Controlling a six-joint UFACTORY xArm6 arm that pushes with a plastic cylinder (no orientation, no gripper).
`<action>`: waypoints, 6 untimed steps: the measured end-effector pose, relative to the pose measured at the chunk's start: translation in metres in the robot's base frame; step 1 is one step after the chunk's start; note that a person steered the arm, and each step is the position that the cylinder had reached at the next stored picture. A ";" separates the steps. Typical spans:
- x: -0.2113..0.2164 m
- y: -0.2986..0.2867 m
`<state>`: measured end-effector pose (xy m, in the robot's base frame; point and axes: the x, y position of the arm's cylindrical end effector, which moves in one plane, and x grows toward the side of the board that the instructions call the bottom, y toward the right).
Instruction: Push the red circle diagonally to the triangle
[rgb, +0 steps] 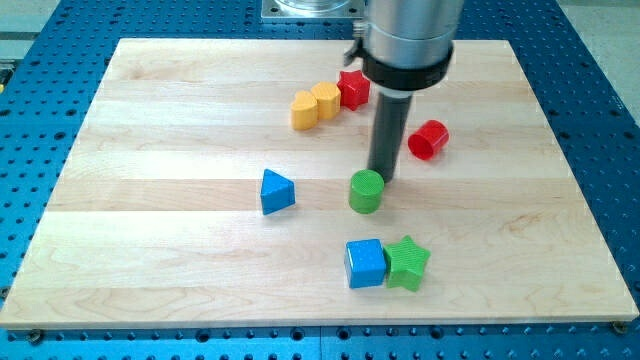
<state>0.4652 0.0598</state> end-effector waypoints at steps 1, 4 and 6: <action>0.060 -0.013; 0.027 0.159; -0.037 0.093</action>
